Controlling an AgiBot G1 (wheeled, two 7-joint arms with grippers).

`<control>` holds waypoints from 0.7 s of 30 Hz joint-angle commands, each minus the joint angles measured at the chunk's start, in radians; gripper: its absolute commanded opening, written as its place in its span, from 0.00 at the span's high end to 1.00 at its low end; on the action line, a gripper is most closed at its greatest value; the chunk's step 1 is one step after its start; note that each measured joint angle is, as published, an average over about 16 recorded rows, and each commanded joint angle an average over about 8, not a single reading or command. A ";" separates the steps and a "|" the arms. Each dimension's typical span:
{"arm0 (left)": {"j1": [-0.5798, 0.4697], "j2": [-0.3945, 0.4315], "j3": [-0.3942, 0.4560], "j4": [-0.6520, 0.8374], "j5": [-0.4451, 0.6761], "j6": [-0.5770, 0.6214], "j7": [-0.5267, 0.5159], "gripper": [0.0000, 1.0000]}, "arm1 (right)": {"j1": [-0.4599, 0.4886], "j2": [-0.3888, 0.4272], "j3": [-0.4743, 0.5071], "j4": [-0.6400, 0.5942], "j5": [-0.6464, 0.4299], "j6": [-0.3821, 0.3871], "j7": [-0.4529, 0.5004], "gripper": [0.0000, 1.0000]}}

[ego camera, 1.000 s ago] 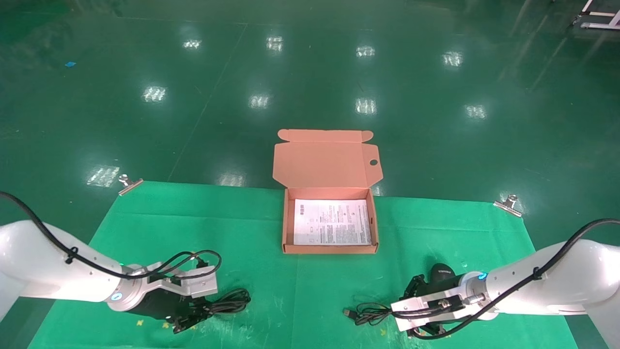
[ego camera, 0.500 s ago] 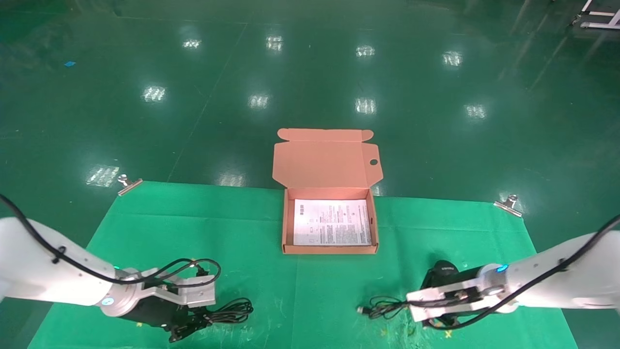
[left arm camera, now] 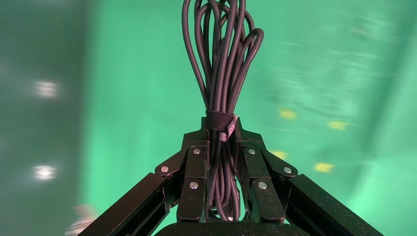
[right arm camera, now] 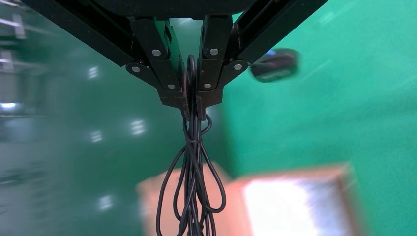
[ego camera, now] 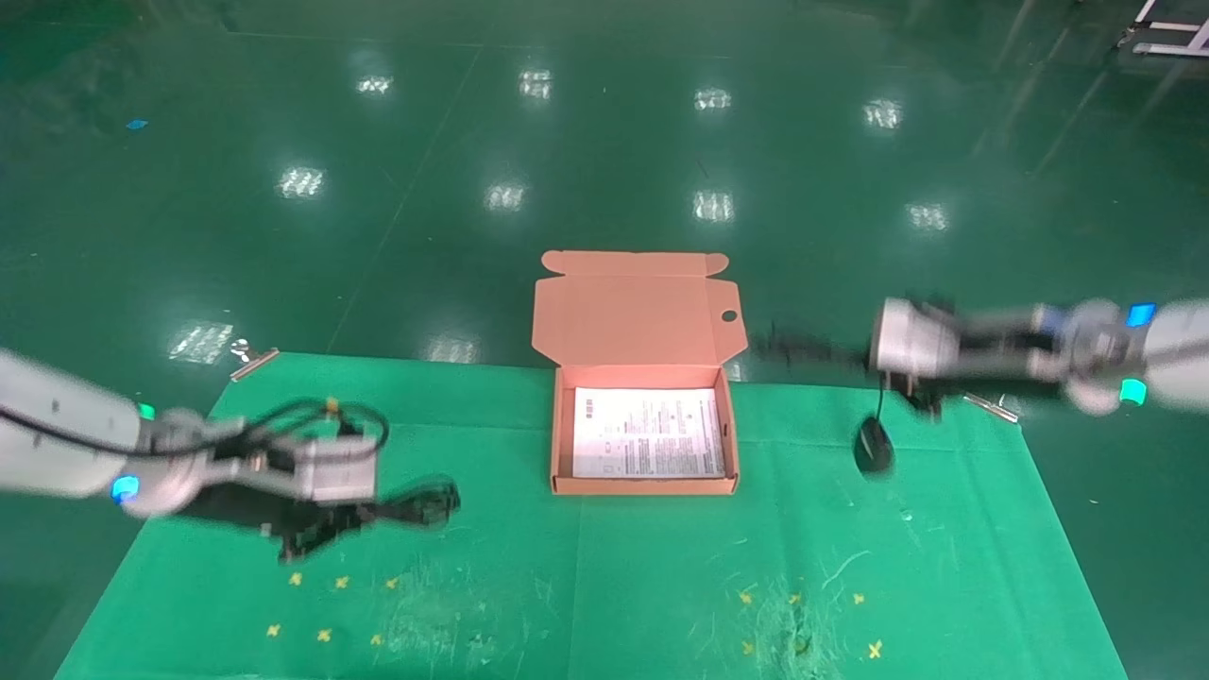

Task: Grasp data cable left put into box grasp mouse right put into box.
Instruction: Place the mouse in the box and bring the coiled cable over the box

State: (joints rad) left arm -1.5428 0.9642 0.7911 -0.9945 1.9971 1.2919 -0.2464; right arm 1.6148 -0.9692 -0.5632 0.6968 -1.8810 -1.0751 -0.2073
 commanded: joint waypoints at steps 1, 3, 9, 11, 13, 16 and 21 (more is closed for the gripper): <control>-0.030 -0.009 0.000 -0.051 0.030 0.002 -0.033 1.00 | 0.044 -0.003 0.019 -0.008 0.014 0.015 0.008 1.00; -0.056 0.004 -0.004 -0.072 0.055 -0.018 -0.053 1.00 | 0.081 -0.024 0.032 -0.016 0.031 0.024 0.008 1.00; -0.120 0.072 -0.009 -0.059 0.119 -0.112 -0.054 1.00 | 0.169 -0.108 0.065 -0.041 0.090 0.042 -0.001 1.00; -0.139 0.100 -0.007 -0.034 0.144 -0.149 -0.043 1.00 | 0.189 -0.141 0.072 -0.054 0.104 0.056 -0.005 1.00; -0.161 0.128 -0.004 -0.003 0.170 -0.186 -0.030 1.00 | 0.207 -0.175 0.077 -0.072 0.114 0.074 -0.010 1.00; -0.193 0.166 -0.002 0.050 0.201 -0.238 -0.012 1.00 | 0.231 -0.222 0.081 -0.104 0.122 0.101 -0.020 1.00; -0.240 0.211 -0.010 0.129 0.218 -0.312 0.017 1.00 | 0.265 -0.285 0.089 -0.157 0.142 0.124 -0.045 1.00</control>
State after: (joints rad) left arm -1.7750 1.1666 0.7814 -0.8788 2.2098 0.9904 -0.2335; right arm 1.8735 -1.2419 -0.4742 0.5494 -1.7387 -0.9595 -0.2530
